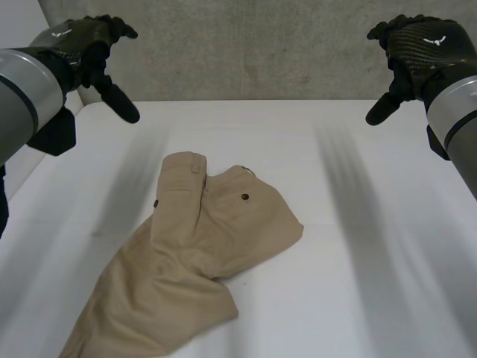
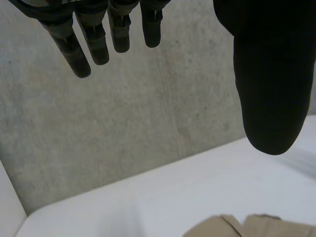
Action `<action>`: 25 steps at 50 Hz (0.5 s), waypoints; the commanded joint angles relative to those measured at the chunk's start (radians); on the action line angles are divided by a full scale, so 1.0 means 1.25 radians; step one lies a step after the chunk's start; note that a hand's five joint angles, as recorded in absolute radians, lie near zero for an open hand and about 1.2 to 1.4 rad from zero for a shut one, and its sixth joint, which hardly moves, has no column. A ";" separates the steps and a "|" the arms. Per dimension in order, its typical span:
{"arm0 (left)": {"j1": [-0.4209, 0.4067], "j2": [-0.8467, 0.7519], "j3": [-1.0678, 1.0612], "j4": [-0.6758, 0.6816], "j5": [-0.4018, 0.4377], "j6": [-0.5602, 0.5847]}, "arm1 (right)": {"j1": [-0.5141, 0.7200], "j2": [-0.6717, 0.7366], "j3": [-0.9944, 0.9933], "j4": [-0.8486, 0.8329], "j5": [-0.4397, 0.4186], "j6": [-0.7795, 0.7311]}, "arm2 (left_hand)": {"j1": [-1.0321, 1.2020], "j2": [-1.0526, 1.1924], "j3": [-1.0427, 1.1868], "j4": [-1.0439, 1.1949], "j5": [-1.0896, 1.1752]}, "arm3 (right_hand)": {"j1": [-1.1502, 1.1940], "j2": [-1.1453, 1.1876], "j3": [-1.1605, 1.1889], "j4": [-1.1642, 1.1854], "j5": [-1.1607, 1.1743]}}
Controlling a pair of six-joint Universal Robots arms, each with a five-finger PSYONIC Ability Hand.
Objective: Fold the shorts.
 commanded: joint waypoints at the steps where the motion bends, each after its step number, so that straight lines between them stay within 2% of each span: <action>1: 0.002 0.005 -0.008 -0.035 0.004 0.008 | -0.001 -0.007 -0.014 0.044 -0.001 -0.003 | -0.011 -0.024 -0.035 -0.024 -0.036 | 0.006 -0.034 -0.028 -0.049 -0.058; 19: 0.002 0.035 -0.035 -0.029 0.005 0.012 | -0.002 -0.007 -0.025 0.091 -0.016 -0.003 | -0.009 -0.021 -0.033 -0.022 -0.034 | 0.006 -0.034 -0.028 -0.049 -0.058; 22: 0.004 0.034 -0.035 -0.025 0.009 0.016 | 0.003 -0.007 -0.021 0.080 -0.040 -0.012 | 0.000 -0.012 -0.023 -0.012 -0.024 | 0.006 -0.034 -0.028 -0.049 -0.058; 25: 0.006 0.020 -0.035 -0.029 0.009 0.023 | 0.002 -0.003 -0.007 0.088 -0.116 -0.057 | 0.008 -0.005 -0.016 -0.005 -0.017 | 0.006 -0.034 -0.028 -0.049 -0.058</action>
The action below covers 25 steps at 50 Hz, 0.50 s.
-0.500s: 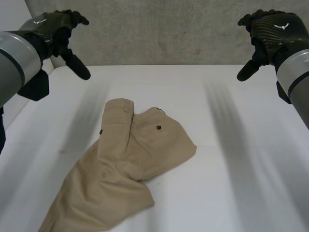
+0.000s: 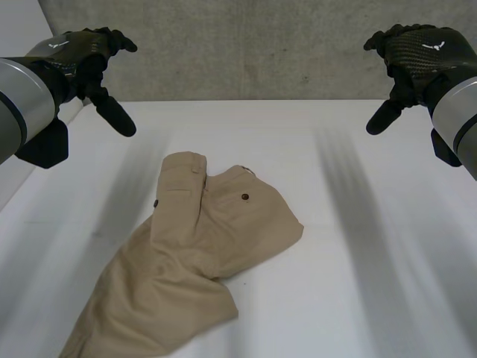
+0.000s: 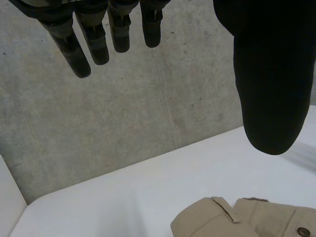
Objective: Fold the shorts.
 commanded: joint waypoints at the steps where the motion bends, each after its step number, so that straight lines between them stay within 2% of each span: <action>1: 0.005 -0.017 -0.001 0.001 0.002 0.016 | 0.005 0.011 0.034 0.000 -0.158 -0.099 | 0.008 -0.005 -0.016 -0.005 -0.017 | 0.006 -0.034 -0.028 -0.049 -0.058; 5: 0.004 -0.082 -0.007 0.007 -0.007 0.061 | 0.009 0.044 0.106 -0.014 -0.293 -0.243 | 0.010 -0.003 -0.014 -0.003 -0.015 | 0.006 -0.034 -0.028 -0.049 -0.058; 8: 0.004 -0.117 -0.002 0.005 -0.012 0.091 | 0.016 0.073 0.132 -0.041 -0.350 -0.325 | 0.008 -0.005 -0.016 -0.005 -0.017 | 0.006 -0.034 -0.028 -0.049 -0.058; 14: -0.002 -0.118 -0.026 0.005 -0.011 0.096 | 0.062 0.206 0.102 -0.142 -0.355 -0.369 | 0.003 -0.010 -0.021 -0.010 -0.022 | 0.006 -0.034 -0.028 -0.049 -0.058; 18: -0.005 -0.092 -0.091 0.016 -0.012 0.093 | 0.089 0.352 0.008 -0.217 -0.361 -0.385 | -0.002 -0.014 -0.026 -0.015 -0.027 | 0.006 -0.034 -0.028 -0.049 -0.058; 21: -0.005 -0.059 -0.173 0.055 -0.027 0.090 | 0.091 0.423 -0.051 -0.239 -0.369 -0.413 | 0.003 -0.010 -0.021 -0.010 -0.022 | 0.006 -0.034 -0.028 -0.049 -0.058; 25: -0.005 -0.017 -0.307 0.125 -0.049 0.088 | 0.091 0.541 -0.171 -0.243 -0.395 -0.513 | 0.008 -0.005 -0.016 -0.005 -0.017 | 0.006 -0.034 -0.028 -0.049 -0.058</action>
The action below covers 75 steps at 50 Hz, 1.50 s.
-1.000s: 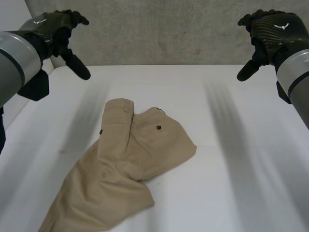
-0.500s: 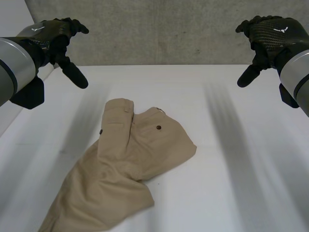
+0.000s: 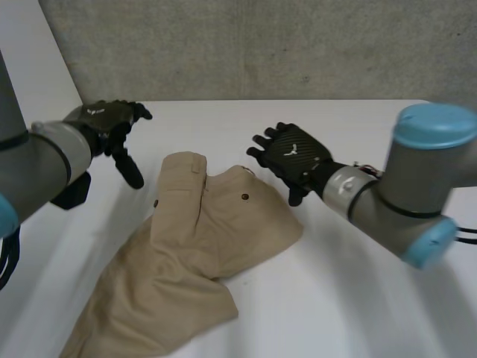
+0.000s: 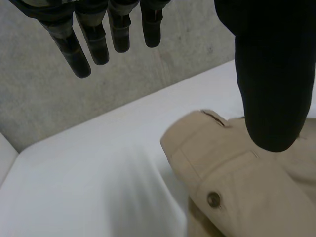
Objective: Fold the shorts.
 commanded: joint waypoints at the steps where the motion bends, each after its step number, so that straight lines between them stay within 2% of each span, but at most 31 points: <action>1: -0.002 0.085 -0.233 0.114 -0.036 -0.007 | 0.009 0.207 -0.195 -0.032 -0.035 -0.125 | 0.010 -0.003 -0.014 -0.003 -0.015 | 0.006 -0.034 -0.028 -0.049 -0.058; 5: -0.004 0.124 -0.342 0.175 -0.043 -0.009 | 0.009 0.268 -0.252 -0.018 -0.104 -0.198 | 0.010 -0.003 -0.014 -0.003 -0.015 | 0.040 0.000 0.006 -0.015 -0.024; 8: -0.004 0.139 -0.402 0.208 -0.044 -0.009 | 0.008 0.284 -0.259 -0.013 -0.127 -0.203 | 0.010 -0.003 -0.014 -0.003 -0.015 | 0.045 0.005 0.011 -0.010 -0.019; 12: -0.007 0.140 -0.448 0.223 -0.043 -0.009 | 0.009 0.299 -0.259 0.000 -0.135 -0.206 | 0.010 -0.003 -0.014 -0.003 -0.015 | 0.061 0.022 0.028 0.006 -0.003; 16: -0.006 0.138 -0.463 0.226 -0.041 -0.009 | 0.008 0.304 -0.258 0.036 -0.138 -0.208 | 0.008 -0.005 -0.016 -0.005 -0.017 | 0.176 0.136 0.142 0.121 0.112; 20: -0.002 0.135 -0.463 0.233 -0.041 -0.009 | 0.009 0.294 -0.254 0.068 -0.141 -0.211 | 0.008 -0.005 -0.016 -0.005 -0.017 | 0.572 0.533 0.539 0.517 0.509; 21: -0.001 0.135 -0.463 0.234 -0.041 -0.009 | 0.009 0.288 -0.252 0.081 -0.142 -0.211 | 0.008 -0.005 -0.016 -0.005 -0.017 | 0.815 0.775 0.781 0.760 0.751; 22: -0.001 0.135 -0.461 0.236 -0.041 -0.009 | 0.009 0.284 -0.251 0.086 -0.141 -0.212 | 0.008 -0.005 -0.016 -0.005 -0.017 | 0.961 0.922 0.928 0.907 0.898; 23: -0.001 0.137 -0.461 0.237 -0.041 -0.009 | 0.009 0.278 -0.248 0.088 -0.140 -0.212 | 0.008 -0.005 -0.016 -0.005 -0.017 | 0.983 0.944 0.950 0.928 0.920; 30: -0.004 0.143 -0.459 0.236 -0.041 -0.007 | 0.009 0.172 -0.161 0.102 -0.108 -0.203 | 0.008 -0.005 -0.016 -0.005 -0.017 | 0.983 0.944 0.950 0.929 0.920; 32: -0.006 0.144 -0.460 0.235 -0.042 -0.007 | 0.008 0.124 -0.123 0.132 -0.066 -0.199 | 0.008 -0.005 -0.016 -0.005 -0.017 | 0.983 0.944 0.950 0.929 0.920; 36: -0.008 0.146 -0.464 0.229 -0.041 -0.007 | 0.002 0.061 -0.073 0.228 -0.024 -0.194 | 0.005 -0.007 -0.019 -0.008 -0.020 | 0.983 0.944 0.950 0.929 0.920; 44: -0.006 0.145 -0.466 0.228 -0.041 -0.007 | -0.008 -0.025 0.001 0.490 -0.008 -0.198 | 0.003 -0.010 -0.021 -0.010 -0.022 | 0.983 0.944 0.950 0.929 0.920; 48: -0.006 0.143 -0.466 0.228 -0.041 -0.007 | -0.050 -0.071 0.071 0.593 -0.008 -0.205 | 0.000 -0.012 -0.023 -0.012 -0.024 | 0.983 0.944 0.950 0.929 0.920; 53: -0.006 0.144 -0.465 0.230 -0.040 -0.006 | -0.085 -0.140 0.163 0.661 -0.022 -0.222 | -0.002 -0.014 -0.026 -0.015 -0.027 | 0.983 0.944 0.950 0.929 0.920; 55: -0.006 0.145 -0.465 0.230 -0.040 -0.006 | -0.093 -0.176 0.204 0.673 -0.007 -0.225 | -0.002 -0.014 -0.026 -0.015 -0.027 | 0.983 0.944 0.950 0.929 0.920; 63: -0.001 0.148 -0.465 0.229 -0.040 -0.001 | -0.176 -0.259 0.253 0.702 0.008 -0.228 | -0.004 -0.017 -0.028 -0.017 -0.029 | 0.983 0.944 0.950 0.929 0.920; 65: 0.002 0.149 -0.465 0.229 -0.040 0.000 | -0.191 -0.274 0.235 0.696 0.001 -0.224 | -0.007 -0.019 -0.030 -0.019 -0.031 | 0.727 0.688 0.694 0.672 0.664; 66: 0.002 0.149 -0.465 0.229 -0.040 0.000 | -0.205 -0.280 0.210 0.680 0.000 -0.213 | -0.007 -0.019 -0.030 -0.019 -0.031 | 0.500 0.461 0.467 0.445 0.437; 68: 0.004 0.150 -0.465 0.228 -0.041 0.000 | -0.209 -0.283 0.183 0.661 0.004 -0.201 | -0.007 -0.019 -0.030 -0.019 -0.031 | 0.330 0.290 0.296 0.275 0.266; 70: 0.005 0.150 -0.464 0.228 -0.041 0.001 | -0.206 -0.285 0.136 0.631 0.006 -0.153 | -0.007 -0.019 -0.030 -0.019 -0.031 | 0.207 0.168 0.174 0.153 0.144; 75: 0.014 0.150 -0.465 0.226 -0.043 0.005 | -0.191 -0.285 0.026 0.611 0.004 -0.043 | -0.004 -0.017 -0.028 -0.017 -0.029 | 0.193 0.153 0.159 0.138 0.129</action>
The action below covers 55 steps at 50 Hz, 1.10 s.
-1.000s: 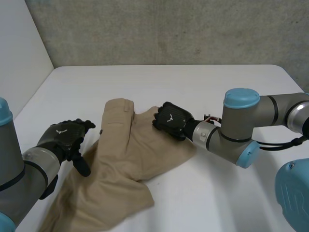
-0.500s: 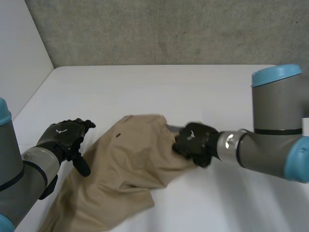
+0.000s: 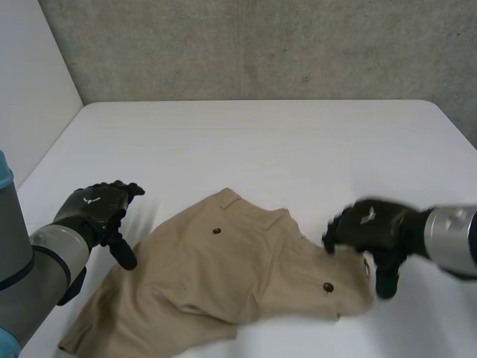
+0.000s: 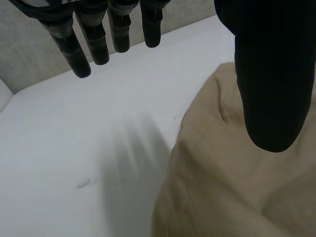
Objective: Fold the shorts.
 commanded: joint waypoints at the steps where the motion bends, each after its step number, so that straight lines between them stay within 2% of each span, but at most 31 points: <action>1: 0.019 0.000 -0.006 -0.003 -0.003 0.004 | 0.016 -0.002 -0.162 -0.042 0.000 0.142 | -0.004 -0.017 -0.028 -0.017 -0.029 | 0.013 -0.028 -0.028 -0.031 -0.035; 6: 0.060 0.015 -0.023 -0.005 -0.001 0.005 | 0.085 0.050 -0.271 -0.058 0.004 0.167 | 0.000 -0.012 -0.023 -0.012 -0.024 | 0.015 -0.026 -0.026 -0.028 -0.033; 17: 0.126 0.021 -0.051 -0.008 0.006 0.041 | 0.230 0.319 -0.515 -0.196 0.008 0.237 | 0.005 -0.007 -0.019 -0.008 -0.020 | 0.018 -0.023 -0.023 -0.026 -0.030; 23: 0.127 0.014 -0.071 -0.007 0.010 0.060 | 0.270 0.450 -0.600 -0.294 -0.002 0.307 | 0.012 0.000 -0.012 -0.001 -0.013 | 0.018 -0.023 -0.023 -0.026 -0.030; 30: 0.120 0.002 -0.090 -0.005 0.011 0.060 | 0.295 0.603 -0.719 -0.303 -0.033 0.371 | 0.019 0.007 -0.005 0.006 -0.006 | 0.020 -0.021 -0.021 -0.024 -0.028; 39: 0.100 -0.063 -0.090 -0.002 0.010 0.062 | 0.309 0.661 -0.731 -0.291 -0.047 0.387 | 0.038 0.026 0.014 0.025 0.013 | 0.046 0.005 0.005 0.002 -0.002; 48: 0.099 -0.109 -0.073 0.003 0.007 0.062 | 0.309 0.668 -0.724 -0.277 -0.052 0.387 | 0.211 0.199 0.187 0.198 0.187 | 0.187 0.146 0.146 0.143 0.139; 51: 0.098 -0.111 -0.071 0.012 0.007 0.062 | 0.309 0.678 -0.714 -0.276 -0.055 0.385 | 0.298 0.286 0.275 0.286 0.274 | 0.311 0.270 0.270 0.267 0.263; 55: 0.091 -0.111 -0.066 0.037 0.007 0.063 | 0.308 0.682 -0.713 -0.277 -0.055 0.383 | 0.638 0.626 0.614 0.625 0.613 | 0.513 0.472 0.472 0.469 0.465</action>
